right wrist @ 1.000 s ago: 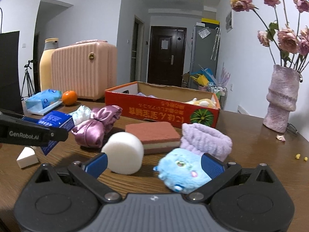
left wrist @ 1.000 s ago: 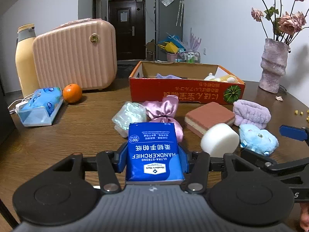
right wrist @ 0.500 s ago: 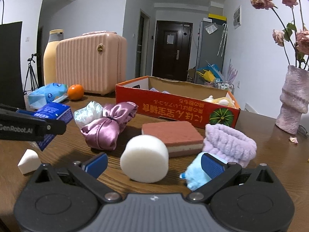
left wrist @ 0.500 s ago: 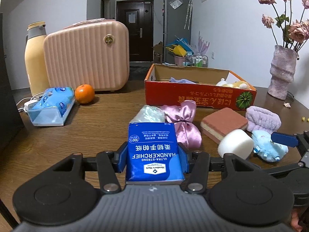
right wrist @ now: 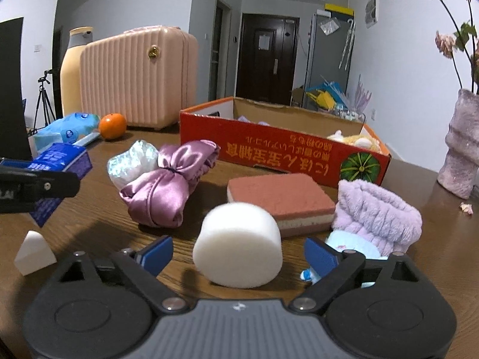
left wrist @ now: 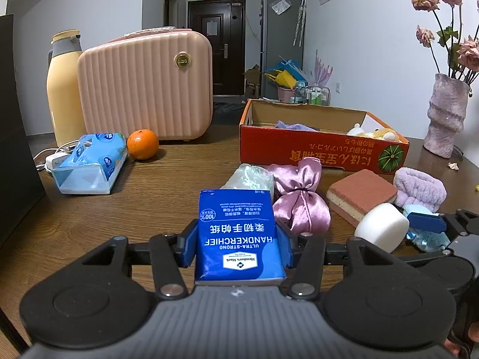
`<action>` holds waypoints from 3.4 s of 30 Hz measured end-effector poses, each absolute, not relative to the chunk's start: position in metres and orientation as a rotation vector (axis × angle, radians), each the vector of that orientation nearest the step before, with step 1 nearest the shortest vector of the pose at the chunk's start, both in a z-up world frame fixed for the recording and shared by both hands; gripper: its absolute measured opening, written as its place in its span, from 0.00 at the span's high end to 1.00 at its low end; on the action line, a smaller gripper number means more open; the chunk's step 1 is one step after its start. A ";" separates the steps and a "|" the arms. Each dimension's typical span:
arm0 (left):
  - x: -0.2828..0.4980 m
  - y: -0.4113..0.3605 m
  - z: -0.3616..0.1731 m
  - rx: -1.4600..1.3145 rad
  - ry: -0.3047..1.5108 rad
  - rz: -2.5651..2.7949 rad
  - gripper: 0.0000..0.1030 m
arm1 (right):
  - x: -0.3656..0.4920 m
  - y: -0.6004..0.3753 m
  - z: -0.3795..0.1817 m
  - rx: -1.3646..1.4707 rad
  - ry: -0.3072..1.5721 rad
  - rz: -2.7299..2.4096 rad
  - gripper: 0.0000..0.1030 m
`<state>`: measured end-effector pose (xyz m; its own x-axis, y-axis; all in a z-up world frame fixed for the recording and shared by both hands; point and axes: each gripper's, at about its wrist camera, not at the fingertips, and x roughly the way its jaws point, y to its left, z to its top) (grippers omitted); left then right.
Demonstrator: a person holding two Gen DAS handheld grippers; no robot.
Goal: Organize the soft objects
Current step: 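Grasp the white foam cylinder with the right tool while the left tool holds the pack, then carry the handkerchief pack and foam cylinder over the cardboard box with both tools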
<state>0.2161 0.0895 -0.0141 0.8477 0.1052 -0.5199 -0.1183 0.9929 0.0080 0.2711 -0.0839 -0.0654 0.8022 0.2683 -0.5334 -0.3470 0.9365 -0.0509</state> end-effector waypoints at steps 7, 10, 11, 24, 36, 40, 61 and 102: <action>0.216 0.088 -0.015 -0.018 0.547 0.114 0.49 | 0.278 -0.090 -0.070 -0.108 0.606 0.347 0.44; 0.216 0.088 -0.016 -0.017 0.548 0.112 0.49 | 0.277 -0.092 -0.071 -0.094 0.609 0.356 0.45; 0.216 0.087 -0.016 -0.016 0.549 0.112 0.49 | 0.276 -0.092 -0.071 -0.094 0.609 0.361 0.45; 0.217 0.087 -0.016 -0.012 0.540 0.132 0.49 | 0.259 -0.098 -0.060 -0.107 0.522 0.376 0.46; 0.223 0.083 -0.005 -0.047 0.499 0.154 0.49 | 0.249 -0.115 -0.035 -0.085 0.402 0.372 0.46; 0.225 0.077 0.001 -0.040 0.470 0.166 0.49 | 0.250 -0.119 -0.030 -0.080 0.375 0.369 0.46; 0.257 0.045 0.022 -0.077 0.393 0.179 0.49 | 0.285 -0.154 -0.004 0.016 0.310 0.328 0.46; 0.360 0.014 0.035 -0.140 0.348 0.183 0.49 | 0.379 -0.171 0.012 0.065 0.281 0.260 0.46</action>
<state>0.3603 0.0141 0.0349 0.9238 0.1536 -0.3508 -0.2016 0.9739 -0.1046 0.3794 -0.1715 0.0120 0.9276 0.2627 -0.2656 -0.2446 0.9645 0.0995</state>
